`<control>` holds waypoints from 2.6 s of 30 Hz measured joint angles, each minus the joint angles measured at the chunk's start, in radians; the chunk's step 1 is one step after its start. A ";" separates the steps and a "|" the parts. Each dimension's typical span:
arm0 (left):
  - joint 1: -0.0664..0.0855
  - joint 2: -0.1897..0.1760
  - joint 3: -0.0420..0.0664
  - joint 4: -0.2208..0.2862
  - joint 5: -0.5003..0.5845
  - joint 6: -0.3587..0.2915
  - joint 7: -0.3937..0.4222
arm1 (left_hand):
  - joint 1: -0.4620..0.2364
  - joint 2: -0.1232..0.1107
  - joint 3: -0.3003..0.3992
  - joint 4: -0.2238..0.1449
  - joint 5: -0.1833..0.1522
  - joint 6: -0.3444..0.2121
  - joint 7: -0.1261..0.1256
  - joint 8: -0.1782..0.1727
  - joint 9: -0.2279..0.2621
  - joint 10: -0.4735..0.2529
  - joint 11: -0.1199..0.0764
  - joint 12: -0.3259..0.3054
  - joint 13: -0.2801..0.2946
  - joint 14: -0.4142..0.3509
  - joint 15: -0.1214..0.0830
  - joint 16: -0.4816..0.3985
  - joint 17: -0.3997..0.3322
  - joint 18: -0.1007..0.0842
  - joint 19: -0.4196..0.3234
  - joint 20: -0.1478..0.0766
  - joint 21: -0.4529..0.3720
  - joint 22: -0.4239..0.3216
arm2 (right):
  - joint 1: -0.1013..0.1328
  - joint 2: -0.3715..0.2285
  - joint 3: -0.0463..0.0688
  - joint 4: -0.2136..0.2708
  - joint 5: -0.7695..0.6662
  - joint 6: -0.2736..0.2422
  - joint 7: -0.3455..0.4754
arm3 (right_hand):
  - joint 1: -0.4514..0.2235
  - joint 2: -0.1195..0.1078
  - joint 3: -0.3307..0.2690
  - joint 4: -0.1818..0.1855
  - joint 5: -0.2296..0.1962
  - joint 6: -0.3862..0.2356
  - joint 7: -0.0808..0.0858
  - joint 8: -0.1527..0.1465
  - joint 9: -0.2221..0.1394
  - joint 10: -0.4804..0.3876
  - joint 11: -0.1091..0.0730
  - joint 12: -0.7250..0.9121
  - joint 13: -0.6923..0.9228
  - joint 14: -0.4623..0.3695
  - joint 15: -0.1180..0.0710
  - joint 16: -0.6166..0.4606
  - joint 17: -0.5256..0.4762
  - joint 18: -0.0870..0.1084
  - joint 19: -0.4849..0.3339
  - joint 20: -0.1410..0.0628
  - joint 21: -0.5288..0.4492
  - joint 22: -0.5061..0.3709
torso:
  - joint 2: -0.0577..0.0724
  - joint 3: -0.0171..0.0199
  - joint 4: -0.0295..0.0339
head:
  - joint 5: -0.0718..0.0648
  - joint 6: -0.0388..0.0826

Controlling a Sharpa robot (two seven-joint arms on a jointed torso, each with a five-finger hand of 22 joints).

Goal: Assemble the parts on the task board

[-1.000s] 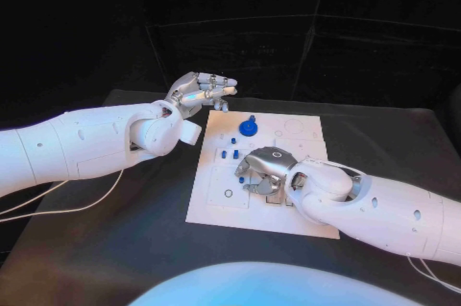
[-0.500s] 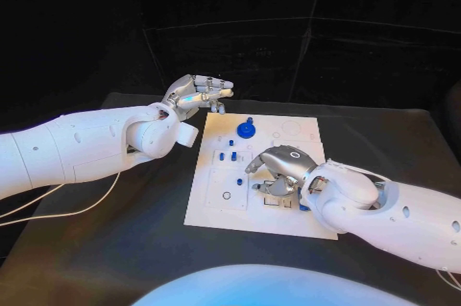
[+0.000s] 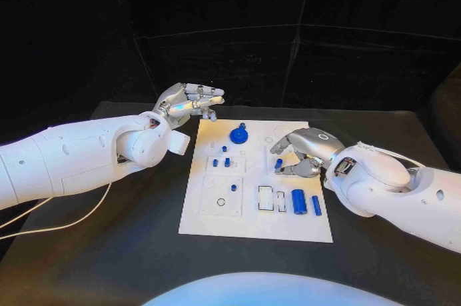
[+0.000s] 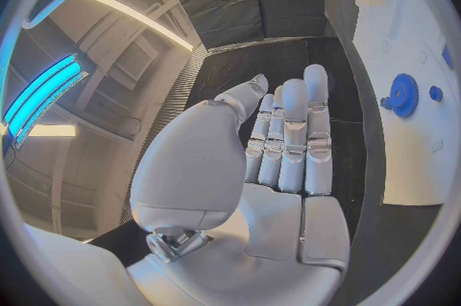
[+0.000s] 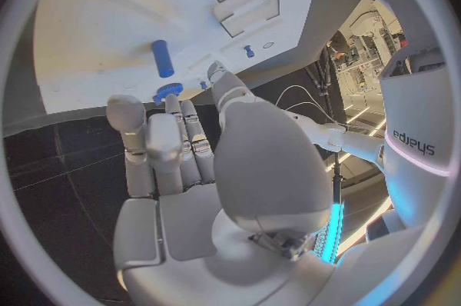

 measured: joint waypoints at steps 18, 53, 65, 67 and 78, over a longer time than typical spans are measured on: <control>0.000 0.005 0.000 -0.003 0.000 0.004 -0.004 | 0.000 0.000 0.000 0.000 0.000 0.000 0.000 0.000 0.000 0.000 0.000 0.004 0.000 0.000 0.000 0.000 0.000 0.000 0.000 0.000 0.000 -0.001 | 0.003 0.033 0.000 -0.038 -0.026 0.103 -0.048 | 0.092 0.066 0.001 0.031 -0.062 0.023 -0.020 0.000 0.003 0.025 -0.012 0.032 0.001 -0.003 -0.005 -0.012 -0.022 0.000 -0.004 -0.004 -0.004 -0.008 | 0.001 0.0014 0.0031 | -0.004 0.003; 0.000 0.002 0.000 -0.002 0.000 0.006 -0.005 | 0.005 0.004 0.003 -0.003 0.000 0.000 0.000 0.007 0.000 0.000 0.000 0.008 0.000 0.000 0.000 0.004 -0.005 0.000 0.000 0.000 -0.004 -0.002 | 0.003 0.054 0.000 -0.055 -0.032 0.121 -0.061 | 0.136 0.078 0.327 0.003 -0.116 0.146 -0.023 0.011 0.005 0.229 -0.025 -0.055 -0.001 0.005 -0.027 0.039 0.040 0.000 0.048 -0.027 0.064 0.103 | 0.000 0.0020 0.0013 | -0.002 -0.001; 0.000 0.001 0.000 -0.002 0.000 0.006 -0.004 | 0.004 0.004 0.005 -0.005 0.000 0.000 0.000 0.007 0.000 0.000 0.000 0.012 0.000 0.000 0.000 0.004 -0.004 0.000 0.000 0.000 -0.004 -0.002 | 0.003 -0.003 0.033 0.047 0.026 0.014 -0.041 | 0.125 0.068 0.384 -0.030 -0.110 0.151 -0.017 0.011 0.005 0.237 -0.018 -0.070 0.000 0.005 -0.027 0.046 0.047 0.000 0.048 -0.027 0.074 0.114 | 0.000 0.0017 0.0008 | -0.003 0.001; 0.000 0.001 0.000 -0.002 0.000 0.006 -0.004 | 0.004 0.004 0.006 -0.005 0.000 0.000 0.000 0.007 0.000 0.000 0.000 0.012 0.000 0.000 0.000 0.004 -0.004 0.000 0.000 0.000 -0.004 -0.002 | 0.003 -0.010 0.038 0.067 0.040 0.002 -0.037 | 0.120 0.063 0.393 -0.035 -0.110 0.151 -0.017 0.011 0.005 0.237 -0.018 -0.075 0.000 0.005 -0.027 0.047 0.049 0.000 0.048 -0.027 0.074 0.116 | 0.000 0.0017 0.0004 | -0.002 0.001; 0.000 0.005 0.000 -0.003 0.000 0.006 -0.003 | 0.009 0.009 0.005 -0.005 0.000 0.000 0.000 0.007 0.000 0.000 0.000 0.012 0.000 0.000 0.000 0.004 -0.006 0.000 0.000 0.000 -0.004 -0.002 | 0.003 0.086 0.045 0.097 0.120 -0.018 0.009 | 0.114 0.056 0.414 -0.054 -0.107 0.155 -0.020 0.011 0.004 0.240 -0.014 -0.082 0.000 0.005 -0.027 0.051 0.050 0.000 0.048 -0.027 0.079 0.120 | 0.000 0.0004 0.0019 | 0.000 -0.004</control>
